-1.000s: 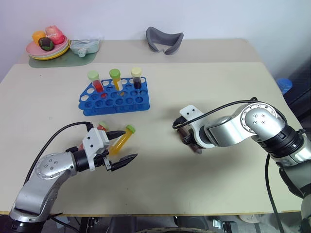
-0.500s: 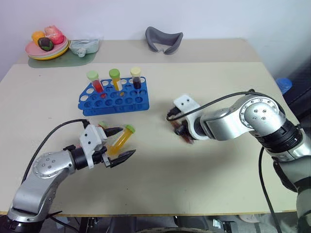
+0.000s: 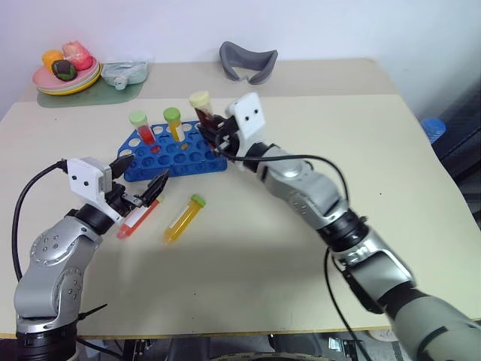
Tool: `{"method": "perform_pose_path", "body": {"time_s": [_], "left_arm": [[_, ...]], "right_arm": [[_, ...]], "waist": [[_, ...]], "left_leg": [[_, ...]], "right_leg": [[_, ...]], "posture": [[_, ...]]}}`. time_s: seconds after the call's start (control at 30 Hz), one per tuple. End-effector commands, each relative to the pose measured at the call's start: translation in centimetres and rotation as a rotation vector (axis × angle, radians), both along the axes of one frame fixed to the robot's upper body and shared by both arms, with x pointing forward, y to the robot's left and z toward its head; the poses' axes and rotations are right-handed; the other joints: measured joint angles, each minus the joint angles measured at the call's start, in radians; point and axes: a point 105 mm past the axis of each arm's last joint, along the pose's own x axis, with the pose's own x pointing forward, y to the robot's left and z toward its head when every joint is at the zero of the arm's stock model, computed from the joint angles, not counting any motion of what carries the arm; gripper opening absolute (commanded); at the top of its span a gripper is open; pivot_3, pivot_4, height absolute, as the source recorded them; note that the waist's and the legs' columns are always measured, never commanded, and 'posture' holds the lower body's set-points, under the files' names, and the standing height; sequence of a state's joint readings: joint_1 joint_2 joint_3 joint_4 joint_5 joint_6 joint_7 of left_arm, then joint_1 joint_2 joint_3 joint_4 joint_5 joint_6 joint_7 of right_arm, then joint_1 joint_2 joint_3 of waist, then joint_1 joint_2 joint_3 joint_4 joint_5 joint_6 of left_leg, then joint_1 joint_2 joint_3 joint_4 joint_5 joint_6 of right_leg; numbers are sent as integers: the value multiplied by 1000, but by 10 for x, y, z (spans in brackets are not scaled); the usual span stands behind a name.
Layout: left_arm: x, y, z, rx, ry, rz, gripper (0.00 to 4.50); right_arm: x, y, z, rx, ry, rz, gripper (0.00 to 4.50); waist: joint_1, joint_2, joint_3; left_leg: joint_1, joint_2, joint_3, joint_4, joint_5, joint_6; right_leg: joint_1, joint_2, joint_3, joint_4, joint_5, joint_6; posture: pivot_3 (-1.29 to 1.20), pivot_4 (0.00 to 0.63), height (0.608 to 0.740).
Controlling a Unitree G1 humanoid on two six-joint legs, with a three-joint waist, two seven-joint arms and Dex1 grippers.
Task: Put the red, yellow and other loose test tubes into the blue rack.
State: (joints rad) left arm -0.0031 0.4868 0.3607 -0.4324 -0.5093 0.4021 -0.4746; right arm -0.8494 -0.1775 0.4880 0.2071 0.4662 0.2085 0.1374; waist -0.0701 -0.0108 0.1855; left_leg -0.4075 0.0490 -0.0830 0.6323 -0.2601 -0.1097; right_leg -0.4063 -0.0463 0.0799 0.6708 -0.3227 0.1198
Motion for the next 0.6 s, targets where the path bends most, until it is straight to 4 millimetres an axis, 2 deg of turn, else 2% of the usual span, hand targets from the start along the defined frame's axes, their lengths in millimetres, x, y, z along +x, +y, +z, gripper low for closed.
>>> {"method": "perform_pose_path", "body": {"time_s": [0.03,0.33,0.6], "left_arm": [[-6,6,5,-13,-37,35,4500],[-16,11,-9,-37,3,14,4500],[-17,12,-11,-47,16,-2,4500]], "right_arm": [[1,5,10,52,-115,11,847],[20,15,-6,92,-110,-42,847],[28,23,-21,93,-67,-52,847]], "waist": [[0,0,0],[-2,0,0],[-5,0,0]], "left_leg": [[0,0,0,0,0,0],[2,0,0,0,0,-1],[4,0,0,-1,0,0]], "right_leg": [[0,0,0,0,0,0],[0,1,0,5,0,0],[0,1,0,9,0,0]], "posture": [[0,150,740],[0,150,740],[0,150,740]]}}
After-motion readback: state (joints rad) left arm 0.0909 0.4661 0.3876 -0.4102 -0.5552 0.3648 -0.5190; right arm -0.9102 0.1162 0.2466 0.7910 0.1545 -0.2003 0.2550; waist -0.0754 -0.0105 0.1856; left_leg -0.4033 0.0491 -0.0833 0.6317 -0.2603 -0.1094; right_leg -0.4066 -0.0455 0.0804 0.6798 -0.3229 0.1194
